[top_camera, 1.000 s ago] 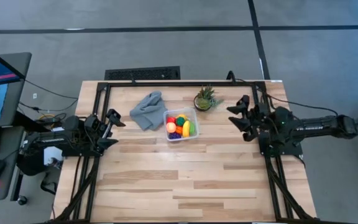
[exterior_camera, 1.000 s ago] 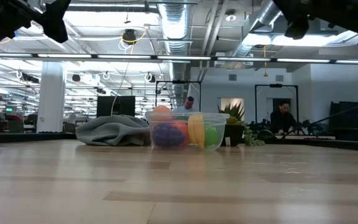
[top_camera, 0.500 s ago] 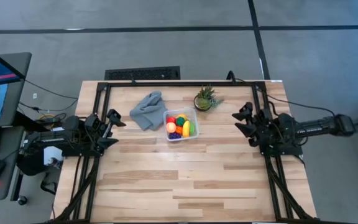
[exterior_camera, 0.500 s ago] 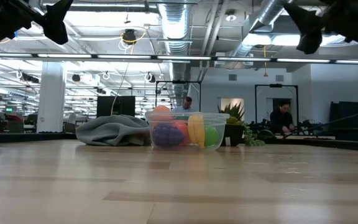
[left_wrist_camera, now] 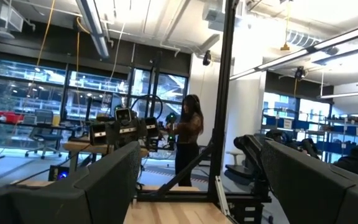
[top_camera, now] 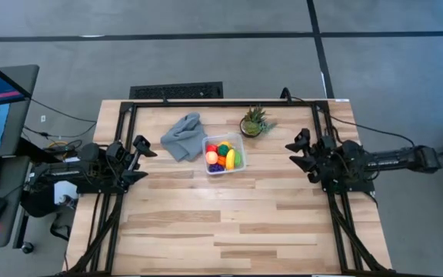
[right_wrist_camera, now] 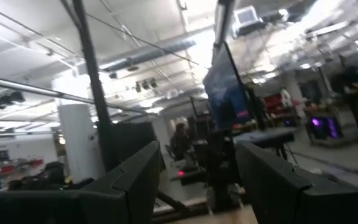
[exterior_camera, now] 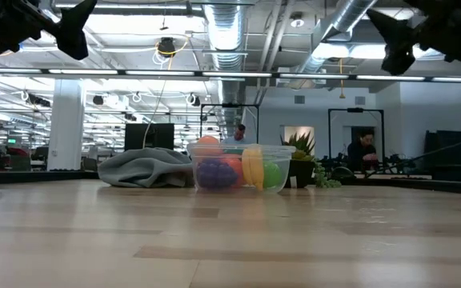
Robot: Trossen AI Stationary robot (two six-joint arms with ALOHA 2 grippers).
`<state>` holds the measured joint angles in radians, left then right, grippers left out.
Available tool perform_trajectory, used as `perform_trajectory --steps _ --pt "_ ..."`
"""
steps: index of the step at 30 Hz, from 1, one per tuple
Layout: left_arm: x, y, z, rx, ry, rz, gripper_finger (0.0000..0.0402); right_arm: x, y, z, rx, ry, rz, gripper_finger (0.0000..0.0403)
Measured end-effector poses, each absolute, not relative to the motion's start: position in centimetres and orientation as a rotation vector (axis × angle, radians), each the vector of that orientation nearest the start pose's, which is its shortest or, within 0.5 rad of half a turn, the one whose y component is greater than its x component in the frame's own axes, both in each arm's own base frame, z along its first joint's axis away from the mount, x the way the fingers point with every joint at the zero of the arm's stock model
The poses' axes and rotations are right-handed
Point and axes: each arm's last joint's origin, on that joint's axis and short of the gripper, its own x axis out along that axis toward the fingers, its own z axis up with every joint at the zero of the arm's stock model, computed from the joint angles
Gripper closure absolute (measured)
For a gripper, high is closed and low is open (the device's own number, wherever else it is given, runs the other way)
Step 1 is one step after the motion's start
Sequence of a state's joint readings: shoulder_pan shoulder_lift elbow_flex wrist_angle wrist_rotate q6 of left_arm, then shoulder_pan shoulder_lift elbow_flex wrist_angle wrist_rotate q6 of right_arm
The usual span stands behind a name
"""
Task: Pick and placing Produce into tupperware
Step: Return to Home Position
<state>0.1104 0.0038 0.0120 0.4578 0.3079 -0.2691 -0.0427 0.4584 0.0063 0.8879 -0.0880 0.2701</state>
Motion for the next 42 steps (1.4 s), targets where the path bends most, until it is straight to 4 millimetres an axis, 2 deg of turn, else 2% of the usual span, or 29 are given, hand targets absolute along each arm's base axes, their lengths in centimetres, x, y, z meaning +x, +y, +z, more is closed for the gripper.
perform_trajectory --steps 6,12,20,27,34,42 --pt "8.6 0.1 21.0 -0.183 -0.43 -0.24 0.0078 10.0 -0.7 21.5 0.208 -0.48 0.222 0.0168" --pt "8.6 0.2 21.0 -0.192 -0.433 -0.227 0.0078 8.2 -0.5 21.5 0.209 -0.503 0.237 0.0168" --pt "8.6 0.2 21.0 -0.198 -0.44 -0.2 0.0078 8.5 0.1 21.5 0.188 -0.441 0.215 0.0168" --pt "8.6 0.2 21.0 -0.198 -0.438 -0.199 0.0078 8.4 0.8 21.7 0.172 -0.468 0.187 0.0168" --pt "8.7 0.2 20.9 -0.187 -0.428 -0.205 0.0078 8.7 1.5 20.6 0.197 -0.43 0.142 0.0168" --pt "8.8 0.1 20.6 -0.176 -0.392 -0.245 0.0078 9.1 1.6 19.4 0.253 -0.292 0.134 0.0168"
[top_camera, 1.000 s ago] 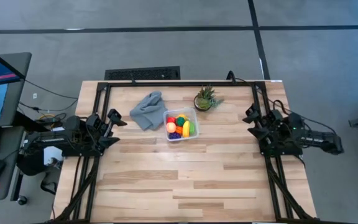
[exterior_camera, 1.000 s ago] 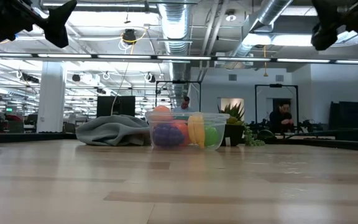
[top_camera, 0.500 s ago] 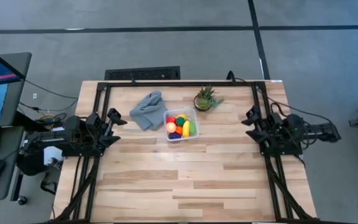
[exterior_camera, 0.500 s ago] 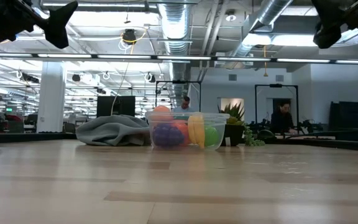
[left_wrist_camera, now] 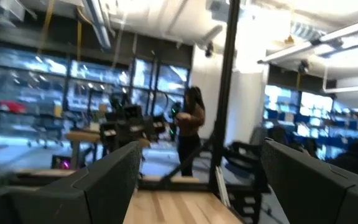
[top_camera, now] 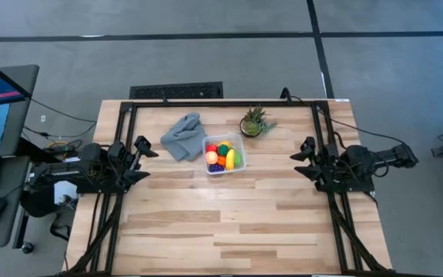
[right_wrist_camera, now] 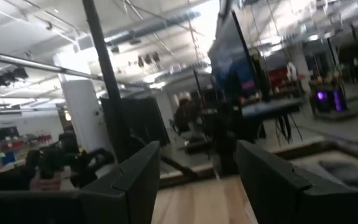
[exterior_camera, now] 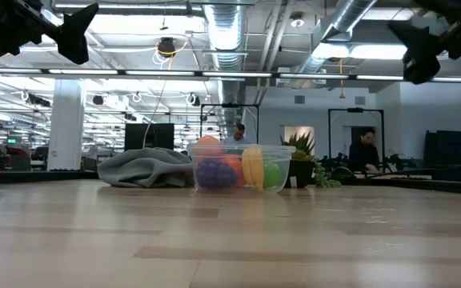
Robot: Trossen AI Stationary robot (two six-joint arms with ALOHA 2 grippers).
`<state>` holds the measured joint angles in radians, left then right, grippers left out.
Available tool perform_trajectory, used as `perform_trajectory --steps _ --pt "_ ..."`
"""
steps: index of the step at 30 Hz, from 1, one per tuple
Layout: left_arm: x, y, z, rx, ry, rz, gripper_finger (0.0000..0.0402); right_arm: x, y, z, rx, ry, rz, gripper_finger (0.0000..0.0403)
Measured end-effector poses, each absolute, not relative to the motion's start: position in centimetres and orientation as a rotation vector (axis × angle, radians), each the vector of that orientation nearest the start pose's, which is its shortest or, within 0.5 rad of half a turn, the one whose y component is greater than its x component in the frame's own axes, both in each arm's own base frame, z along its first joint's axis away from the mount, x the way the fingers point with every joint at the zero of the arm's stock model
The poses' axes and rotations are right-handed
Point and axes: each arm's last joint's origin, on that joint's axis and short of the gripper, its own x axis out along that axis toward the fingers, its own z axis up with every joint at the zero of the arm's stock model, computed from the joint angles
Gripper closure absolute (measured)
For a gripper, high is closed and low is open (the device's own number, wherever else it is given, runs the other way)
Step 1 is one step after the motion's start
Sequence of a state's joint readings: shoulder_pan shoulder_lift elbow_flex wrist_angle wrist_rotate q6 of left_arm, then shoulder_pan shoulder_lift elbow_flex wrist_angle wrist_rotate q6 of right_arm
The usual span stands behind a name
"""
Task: Pick and placing Produce into tupperware
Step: Return to Home Position
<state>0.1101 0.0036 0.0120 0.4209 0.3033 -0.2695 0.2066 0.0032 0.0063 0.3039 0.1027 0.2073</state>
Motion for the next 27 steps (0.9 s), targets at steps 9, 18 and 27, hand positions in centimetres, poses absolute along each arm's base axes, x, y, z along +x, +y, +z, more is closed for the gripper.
perform_trajectory --steps 9,18,27 --pt "9.2 0.0 19.5 -0.191 -0.263 -0.277 0.0078 9.5 1.6 18.2 0.297 -0.159 0.1 0.0168" --pt "9.4 0.0 18.7 -0.141 -0.189 -0.279 0.0078 9.6 1.6 17.5 0.365 -0.09 0.092 0.0168" --pt "9.6 0.3 18.2 -0.156 -0.155 -0.057 0.0078 9.6 1.6 17.3 0.392 -0.071 0.077 0.0168"
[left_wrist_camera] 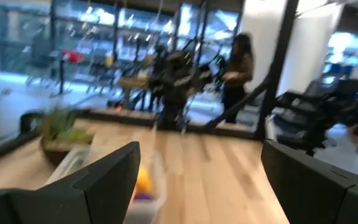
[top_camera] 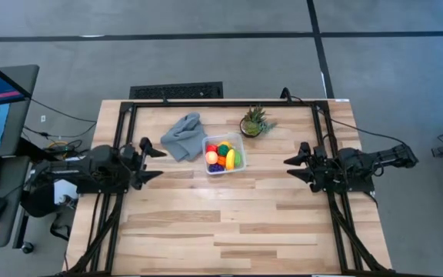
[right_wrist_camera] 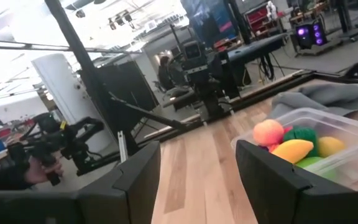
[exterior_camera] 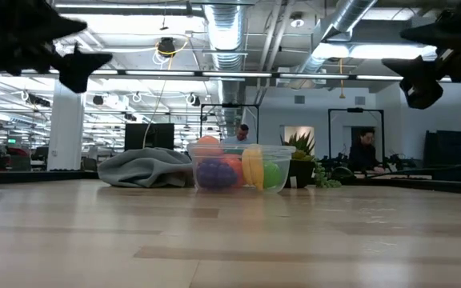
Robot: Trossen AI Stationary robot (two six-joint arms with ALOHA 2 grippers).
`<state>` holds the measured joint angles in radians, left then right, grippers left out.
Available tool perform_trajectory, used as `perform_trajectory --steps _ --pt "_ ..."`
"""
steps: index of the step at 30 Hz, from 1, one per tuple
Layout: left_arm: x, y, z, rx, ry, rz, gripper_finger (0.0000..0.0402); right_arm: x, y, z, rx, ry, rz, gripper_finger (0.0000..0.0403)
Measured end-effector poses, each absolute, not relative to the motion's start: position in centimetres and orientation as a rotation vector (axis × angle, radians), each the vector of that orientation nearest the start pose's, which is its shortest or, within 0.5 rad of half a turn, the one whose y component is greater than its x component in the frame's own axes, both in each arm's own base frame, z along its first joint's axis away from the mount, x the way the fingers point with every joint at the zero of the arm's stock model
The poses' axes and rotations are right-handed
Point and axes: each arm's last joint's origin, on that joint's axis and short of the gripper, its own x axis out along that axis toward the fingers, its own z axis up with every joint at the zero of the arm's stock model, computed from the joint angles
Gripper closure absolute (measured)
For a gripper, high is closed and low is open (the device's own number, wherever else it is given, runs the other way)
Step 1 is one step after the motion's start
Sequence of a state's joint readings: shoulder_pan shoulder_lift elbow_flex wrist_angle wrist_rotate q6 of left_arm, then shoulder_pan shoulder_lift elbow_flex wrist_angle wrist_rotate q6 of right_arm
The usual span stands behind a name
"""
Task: Pick and placing Produce into tupperware
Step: Return to Home Position
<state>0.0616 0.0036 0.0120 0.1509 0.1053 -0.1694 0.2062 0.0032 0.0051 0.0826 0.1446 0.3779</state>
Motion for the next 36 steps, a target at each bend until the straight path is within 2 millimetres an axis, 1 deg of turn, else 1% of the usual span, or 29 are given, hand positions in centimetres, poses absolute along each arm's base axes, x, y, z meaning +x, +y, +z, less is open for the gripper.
perform_trajectory --steps 7,12,19,22,29,36 --pt "9.7 0.1 17.1 -0.165 -0.057 0.055 0.0078 9.6 1.5 17.3 0.385 -0.072 0.049 0.0168" --pt "9.7 -0.5 17.0 -0.086 -0.032 -0.049 0.0078 9.6 1.5 17.1 0.38 -0.061 0.033 0.0168" --pt "9.7 -1.0 16.9 -0.007 -0.026 -0.096 0.0078 9.6 1.5 16.9 0.379 -0.041 0.033 0.0168" --pt "9.8 -1.1 16.7 -0.009 -0.006 -0.104 0.0078 9.6 1.5 16.9 0.378 -0.038 0.034 0.0168" --pt "10.1 -1.1 16.4 -0.091 0.044 -0.101 0.0078 9.6 1.6 16.8 0.384 -0.023 0.068 0.0168" --pt "10.1 -1.1 16.4 -0.095 0.046 -0.098 0.0078 9.6 1.8 16.7 0.389 0.003 0.135 0.0168"
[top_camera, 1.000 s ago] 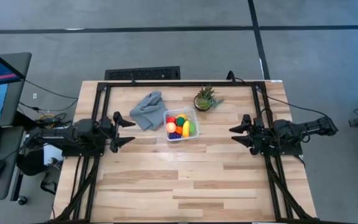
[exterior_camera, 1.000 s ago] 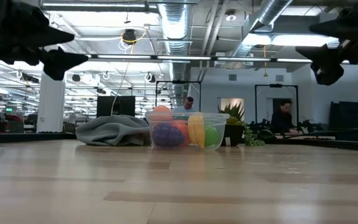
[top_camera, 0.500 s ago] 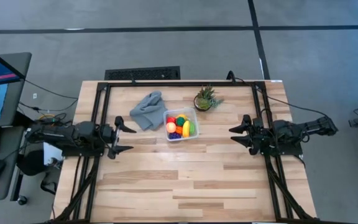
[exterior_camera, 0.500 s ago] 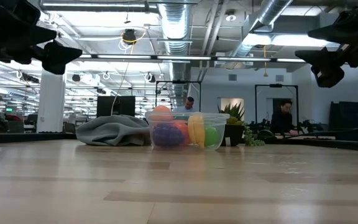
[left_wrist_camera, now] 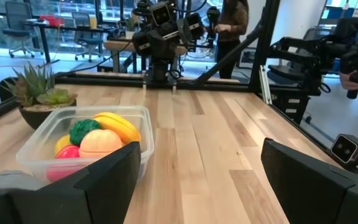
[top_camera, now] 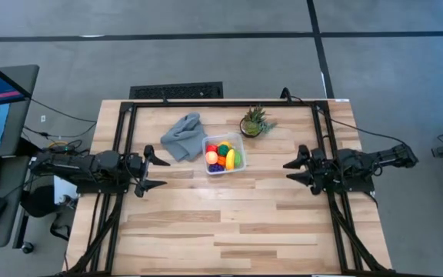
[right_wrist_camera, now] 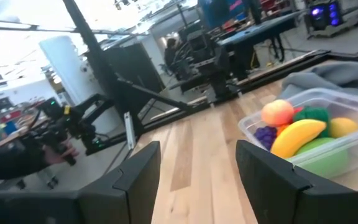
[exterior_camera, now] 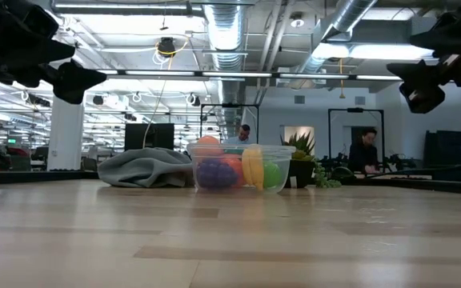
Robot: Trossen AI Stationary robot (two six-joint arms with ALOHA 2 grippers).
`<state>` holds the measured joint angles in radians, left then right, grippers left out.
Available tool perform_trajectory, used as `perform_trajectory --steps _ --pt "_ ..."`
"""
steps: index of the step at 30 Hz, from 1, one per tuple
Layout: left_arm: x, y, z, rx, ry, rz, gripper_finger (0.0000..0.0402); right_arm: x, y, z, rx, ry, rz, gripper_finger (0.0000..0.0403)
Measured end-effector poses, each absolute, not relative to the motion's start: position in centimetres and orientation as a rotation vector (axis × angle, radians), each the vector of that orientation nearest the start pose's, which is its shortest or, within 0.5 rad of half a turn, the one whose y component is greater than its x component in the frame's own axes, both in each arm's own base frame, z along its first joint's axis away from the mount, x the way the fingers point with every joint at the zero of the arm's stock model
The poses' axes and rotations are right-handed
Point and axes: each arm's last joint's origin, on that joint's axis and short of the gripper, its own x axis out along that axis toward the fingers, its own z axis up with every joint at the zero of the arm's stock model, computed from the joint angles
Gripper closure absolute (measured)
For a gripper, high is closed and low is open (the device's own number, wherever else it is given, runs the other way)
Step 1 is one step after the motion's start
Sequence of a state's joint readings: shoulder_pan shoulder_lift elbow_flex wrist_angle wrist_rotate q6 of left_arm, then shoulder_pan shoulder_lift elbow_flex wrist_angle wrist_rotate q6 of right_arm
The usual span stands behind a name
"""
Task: Pick and placing Produce into tupperware
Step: Return to Home Position
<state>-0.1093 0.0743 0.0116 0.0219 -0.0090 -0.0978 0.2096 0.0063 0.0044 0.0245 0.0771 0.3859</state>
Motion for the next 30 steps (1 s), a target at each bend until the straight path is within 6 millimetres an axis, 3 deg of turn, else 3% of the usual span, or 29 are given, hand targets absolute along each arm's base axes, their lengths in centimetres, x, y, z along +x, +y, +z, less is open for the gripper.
perform_trajectory --steps 5,11,25,30 --pt "10.21 -1.09 16.22 -0.116 0.065 -0.096 0.0078 9.56 2.05 16.59 0.385 0.034 0.213 0.0168" --pt "10.44 -1.12 15.86 -0.187 0.11 -0.089 0.0078 9.6 2.05 16.53 0.384 0.044 0.21 0.0168" --pt "10.47 -1.12 15.81 -0.177 0.115 -0.087 0.0078 9.59 2.05 16.53 0.382 0.046 0.209 0.0168" --pt "10.47 -1.11 15.81 -0.12 0.113 -0.089 0.0078 9.59 2.05 16.52 0.254 0.033 0.211 0.0168"
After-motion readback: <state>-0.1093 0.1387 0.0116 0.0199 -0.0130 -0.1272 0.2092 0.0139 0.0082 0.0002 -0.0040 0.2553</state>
